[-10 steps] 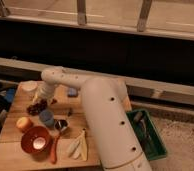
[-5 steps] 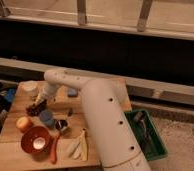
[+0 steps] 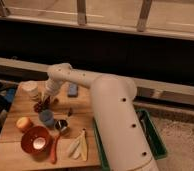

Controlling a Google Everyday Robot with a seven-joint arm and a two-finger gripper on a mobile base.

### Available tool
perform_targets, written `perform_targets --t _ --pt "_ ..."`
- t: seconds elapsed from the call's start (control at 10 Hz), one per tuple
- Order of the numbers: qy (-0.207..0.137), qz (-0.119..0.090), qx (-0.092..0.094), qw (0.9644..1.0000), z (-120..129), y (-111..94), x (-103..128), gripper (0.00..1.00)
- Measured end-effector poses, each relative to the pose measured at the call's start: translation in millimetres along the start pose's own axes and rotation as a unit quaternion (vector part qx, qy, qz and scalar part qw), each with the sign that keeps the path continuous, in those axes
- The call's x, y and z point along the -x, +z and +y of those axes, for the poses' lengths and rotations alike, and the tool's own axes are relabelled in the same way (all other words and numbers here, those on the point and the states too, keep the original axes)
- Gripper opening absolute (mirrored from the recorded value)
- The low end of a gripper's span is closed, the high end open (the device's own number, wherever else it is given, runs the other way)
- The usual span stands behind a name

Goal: Place grapes in tray

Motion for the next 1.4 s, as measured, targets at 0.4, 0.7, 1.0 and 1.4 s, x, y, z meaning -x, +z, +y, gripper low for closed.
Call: perform_targets --t 0.4,0.7,1.0,1.4 --pt "-0.004 -0.040 -0.021 0.9990 -15.9 -96.2 -10.5 0.00" --pt "0.025 -0.042 -0.043 0.9979 -65.7 -155.4 -35.7 0.00" --pt "0.068 -0.047 -0.073 0.9939 -109.4 -215.2 -64.8 0.00" --pt "0.146 -0.061 -0.106 0.9817 -169.3 -288.2 -109.3 0.00"
